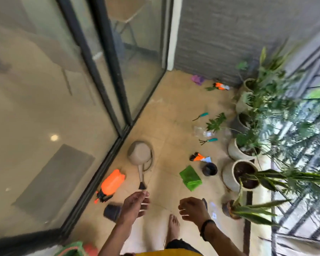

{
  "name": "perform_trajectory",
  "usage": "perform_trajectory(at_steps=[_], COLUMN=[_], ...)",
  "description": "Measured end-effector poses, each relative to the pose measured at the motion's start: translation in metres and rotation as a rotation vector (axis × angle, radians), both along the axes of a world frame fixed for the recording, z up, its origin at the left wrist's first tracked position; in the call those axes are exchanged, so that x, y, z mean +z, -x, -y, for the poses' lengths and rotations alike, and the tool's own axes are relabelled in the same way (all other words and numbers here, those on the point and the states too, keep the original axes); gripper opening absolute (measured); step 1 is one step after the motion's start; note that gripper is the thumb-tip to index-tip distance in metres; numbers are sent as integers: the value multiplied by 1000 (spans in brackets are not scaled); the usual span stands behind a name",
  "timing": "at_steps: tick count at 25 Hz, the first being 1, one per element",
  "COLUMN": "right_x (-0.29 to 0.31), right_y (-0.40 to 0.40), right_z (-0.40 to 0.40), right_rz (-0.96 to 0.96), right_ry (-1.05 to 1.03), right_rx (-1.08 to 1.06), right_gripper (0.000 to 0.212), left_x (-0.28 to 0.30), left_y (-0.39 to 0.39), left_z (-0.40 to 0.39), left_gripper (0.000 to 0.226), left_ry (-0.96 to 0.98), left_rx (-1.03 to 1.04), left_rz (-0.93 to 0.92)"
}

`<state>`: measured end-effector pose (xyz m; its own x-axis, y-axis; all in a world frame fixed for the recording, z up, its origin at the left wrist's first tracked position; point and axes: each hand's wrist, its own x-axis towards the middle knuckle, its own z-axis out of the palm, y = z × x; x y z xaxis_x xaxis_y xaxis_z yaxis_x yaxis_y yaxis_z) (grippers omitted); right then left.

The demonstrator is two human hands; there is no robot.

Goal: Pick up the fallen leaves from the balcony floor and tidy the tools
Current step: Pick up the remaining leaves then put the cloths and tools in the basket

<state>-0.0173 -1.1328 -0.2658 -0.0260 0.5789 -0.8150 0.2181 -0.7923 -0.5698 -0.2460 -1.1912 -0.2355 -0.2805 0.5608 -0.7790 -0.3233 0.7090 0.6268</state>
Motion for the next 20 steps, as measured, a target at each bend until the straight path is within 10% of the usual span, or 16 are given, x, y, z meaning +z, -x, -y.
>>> perform_trajectory(at_steps=[20], right_x=[-14], right_y=[-88], right_z=[-159], right_rz=[-31], right_ry=[83], right_rx=[-537], right_gripper=[8], left_x=[-10], left_y=[-92], left_z=[-259], left_gripper=[28], left_ry=[132], left_rx=[-391], left_rz=[30])
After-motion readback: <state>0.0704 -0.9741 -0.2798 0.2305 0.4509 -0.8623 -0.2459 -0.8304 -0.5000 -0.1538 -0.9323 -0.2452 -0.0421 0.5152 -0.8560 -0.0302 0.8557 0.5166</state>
